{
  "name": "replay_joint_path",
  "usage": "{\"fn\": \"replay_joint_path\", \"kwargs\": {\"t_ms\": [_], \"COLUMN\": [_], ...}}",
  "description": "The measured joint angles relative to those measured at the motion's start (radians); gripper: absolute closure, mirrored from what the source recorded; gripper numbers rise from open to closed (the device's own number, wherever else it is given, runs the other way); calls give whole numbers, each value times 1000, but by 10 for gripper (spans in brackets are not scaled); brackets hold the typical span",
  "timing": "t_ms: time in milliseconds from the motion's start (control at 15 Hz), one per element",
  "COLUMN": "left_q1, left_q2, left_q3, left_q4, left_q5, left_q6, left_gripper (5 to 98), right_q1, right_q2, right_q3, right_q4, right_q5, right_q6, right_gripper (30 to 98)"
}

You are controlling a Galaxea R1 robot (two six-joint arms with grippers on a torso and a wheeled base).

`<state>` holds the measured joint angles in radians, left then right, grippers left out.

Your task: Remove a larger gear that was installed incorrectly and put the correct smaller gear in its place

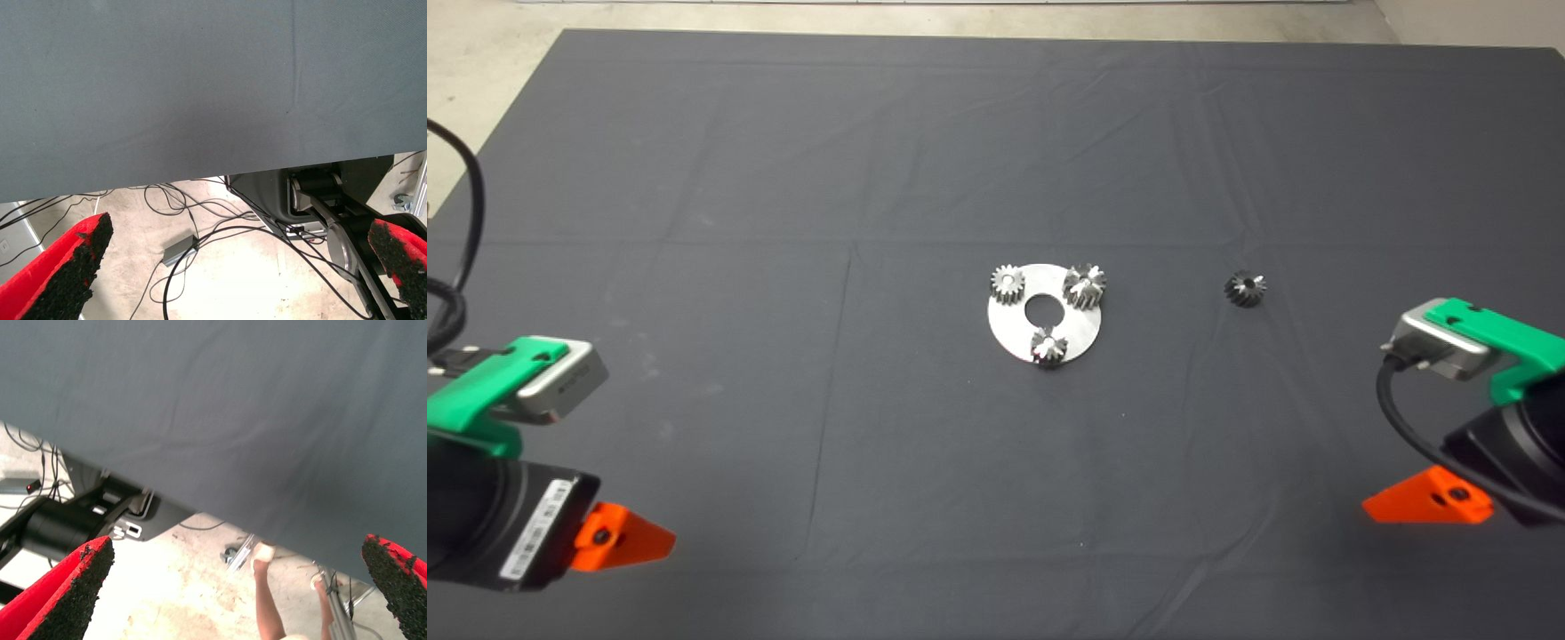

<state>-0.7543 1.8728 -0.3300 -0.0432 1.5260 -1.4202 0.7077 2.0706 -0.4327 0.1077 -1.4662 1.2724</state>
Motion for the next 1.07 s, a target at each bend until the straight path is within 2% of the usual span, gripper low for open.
{"fn": "replay_joint_path", "kwargs": {"t_ms": [67, 200, 333, 533, 667, 733, 933, 1067], "left_q1": [0, 0, 0, 0, 0, 0, 0, 0], "left_q2": [0, 0, 0, 1, 1, 1, 2, 3], "left_q3": [0, 0, 0, 0, 0, 0, 0, 1], "left_q4": [0, 0, -1, -1, -1, -1, -1, -1], "left_q5": [0, 0, 0, 0, 0, 0, 0, 0], "left_q6": [0, 0, 0, 0, 1, 1, 1, 1], "left_gripper": [54, 54, 54, 54, 54, 54, 54, 54], "right_q1": [-20, -86, -141, -167, -182, -195, -258, -282], "right_q2": [7, 51, 116, 238, 315, 338, 370, 384], "right_q3": [-47, -154, -215, -318, -390, -395, -418, -438], "right_q4": [-20, -117, -210, -310, -413, -448, -586, -631], "right_q5": [0, -1, -2, 12, 15, 19, 24, 22], "right_q6": [-47, -111, -153, -202, -222, -226, -233, -237], "right_gripper": [305, 305, 305, 305, 305, 305, 305, 305]}}
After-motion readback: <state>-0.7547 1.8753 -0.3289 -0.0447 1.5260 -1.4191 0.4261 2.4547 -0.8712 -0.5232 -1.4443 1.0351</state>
